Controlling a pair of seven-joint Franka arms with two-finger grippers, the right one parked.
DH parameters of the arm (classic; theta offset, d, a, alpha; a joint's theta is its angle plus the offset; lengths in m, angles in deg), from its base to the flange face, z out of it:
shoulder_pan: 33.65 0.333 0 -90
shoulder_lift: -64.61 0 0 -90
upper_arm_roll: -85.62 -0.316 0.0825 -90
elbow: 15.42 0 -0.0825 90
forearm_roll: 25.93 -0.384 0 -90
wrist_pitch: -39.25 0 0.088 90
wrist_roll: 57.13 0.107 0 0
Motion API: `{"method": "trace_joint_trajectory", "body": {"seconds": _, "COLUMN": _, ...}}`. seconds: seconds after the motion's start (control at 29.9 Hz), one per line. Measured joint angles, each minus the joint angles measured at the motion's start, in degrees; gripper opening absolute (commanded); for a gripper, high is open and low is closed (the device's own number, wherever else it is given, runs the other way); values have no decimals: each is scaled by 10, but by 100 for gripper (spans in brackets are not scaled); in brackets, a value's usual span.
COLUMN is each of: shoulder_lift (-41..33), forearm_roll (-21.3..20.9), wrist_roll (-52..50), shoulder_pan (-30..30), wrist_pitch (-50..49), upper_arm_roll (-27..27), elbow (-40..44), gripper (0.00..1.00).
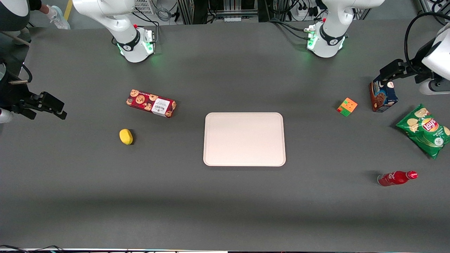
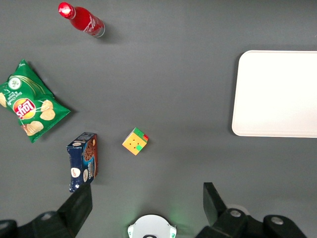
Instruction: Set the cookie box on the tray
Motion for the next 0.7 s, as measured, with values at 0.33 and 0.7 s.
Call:
{"method": "trace_joint_trajectory", "body": {"seconds": 0.33, "shoulder_lift": -1, "forearm_roll": 0, "wrist_roll": 0, "shoulder_pan": 0, "wrist_pitch": 0, "upper_arm_roll": 0, "elbow": 0, "gripper": 100}}
{"method": "trace_joint_trajectory", "body": {"seconds": 0.7, "shoulder_lift": -2, "forearm_roll": 0, "wrist_roll": 0, "shoulder_pan": 0, "wrist_pitch": -14, "upper_arm_roll": 1, "elbow": -3, "gripper": 100}}
